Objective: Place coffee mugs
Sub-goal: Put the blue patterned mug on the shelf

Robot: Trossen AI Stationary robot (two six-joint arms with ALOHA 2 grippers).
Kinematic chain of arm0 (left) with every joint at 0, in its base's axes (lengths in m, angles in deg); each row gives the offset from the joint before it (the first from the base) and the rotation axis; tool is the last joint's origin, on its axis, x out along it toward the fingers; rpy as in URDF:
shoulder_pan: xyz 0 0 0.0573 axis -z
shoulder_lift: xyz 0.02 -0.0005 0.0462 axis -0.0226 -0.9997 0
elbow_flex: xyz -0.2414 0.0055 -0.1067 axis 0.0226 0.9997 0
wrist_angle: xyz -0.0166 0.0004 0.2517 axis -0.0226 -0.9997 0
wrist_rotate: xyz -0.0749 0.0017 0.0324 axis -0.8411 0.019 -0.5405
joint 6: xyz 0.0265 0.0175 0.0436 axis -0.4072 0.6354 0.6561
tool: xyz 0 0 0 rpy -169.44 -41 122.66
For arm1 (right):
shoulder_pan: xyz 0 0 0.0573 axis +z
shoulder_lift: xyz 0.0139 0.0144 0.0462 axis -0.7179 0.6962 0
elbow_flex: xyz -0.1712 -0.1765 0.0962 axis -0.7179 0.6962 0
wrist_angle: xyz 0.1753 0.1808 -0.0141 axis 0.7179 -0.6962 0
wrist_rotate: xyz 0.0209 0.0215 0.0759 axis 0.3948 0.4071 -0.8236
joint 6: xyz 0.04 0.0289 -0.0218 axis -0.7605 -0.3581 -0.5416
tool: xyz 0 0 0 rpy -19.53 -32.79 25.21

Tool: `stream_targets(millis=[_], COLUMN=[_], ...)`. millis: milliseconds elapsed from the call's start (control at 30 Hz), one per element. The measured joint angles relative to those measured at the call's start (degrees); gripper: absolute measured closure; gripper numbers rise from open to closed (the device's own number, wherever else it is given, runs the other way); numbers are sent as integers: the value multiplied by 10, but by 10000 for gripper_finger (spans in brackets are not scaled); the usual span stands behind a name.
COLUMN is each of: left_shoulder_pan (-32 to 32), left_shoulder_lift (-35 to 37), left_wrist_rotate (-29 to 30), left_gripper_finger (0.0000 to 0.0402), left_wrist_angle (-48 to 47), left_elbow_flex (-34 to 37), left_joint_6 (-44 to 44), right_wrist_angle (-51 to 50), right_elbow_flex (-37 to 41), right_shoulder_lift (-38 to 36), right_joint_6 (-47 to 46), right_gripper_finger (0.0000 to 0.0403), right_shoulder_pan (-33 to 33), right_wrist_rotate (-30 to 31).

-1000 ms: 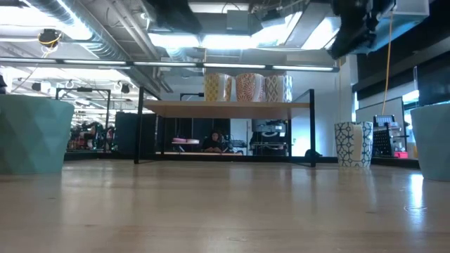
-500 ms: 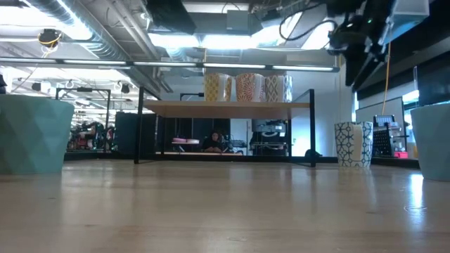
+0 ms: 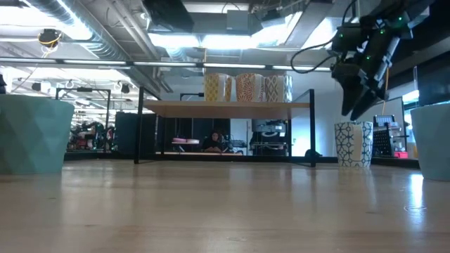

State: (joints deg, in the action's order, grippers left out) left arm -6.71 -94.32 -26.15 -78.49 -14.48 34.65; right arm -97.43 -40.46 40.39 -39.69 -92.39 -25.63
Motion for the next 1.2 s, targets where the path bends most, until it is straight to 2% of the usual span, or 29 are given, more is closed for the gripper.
stream_targets(millis=[400, 700, 933, 1200], left_shoulder_pan=[0, 0, -1, -1], left_shoulder_lift=[0, 0, 0, 0], left_wrist_rotate=[8, 19, 19, 19], left_gripper_finger=[282, 282, 282, 282], left_wrist_angle=[0, 0, 0, 0], left_elbow_flex=[0, 0, 0, 0], left_joint_6=[-6, -5, -4, -5], right_wrist_angle=[30, 43, 43, 23], right_elbow_flex=[29, 58, 58, 50], right_shoulder_lift=[0, 0, 0, -10], right_joint_6=[14, 16, 43, 46], right_gripper_finger=[209, 282, 385, 396], right_shoulder_pan=[0, 0, 0, 1], right_wrist_rotate=[38, 39, 44, 47])
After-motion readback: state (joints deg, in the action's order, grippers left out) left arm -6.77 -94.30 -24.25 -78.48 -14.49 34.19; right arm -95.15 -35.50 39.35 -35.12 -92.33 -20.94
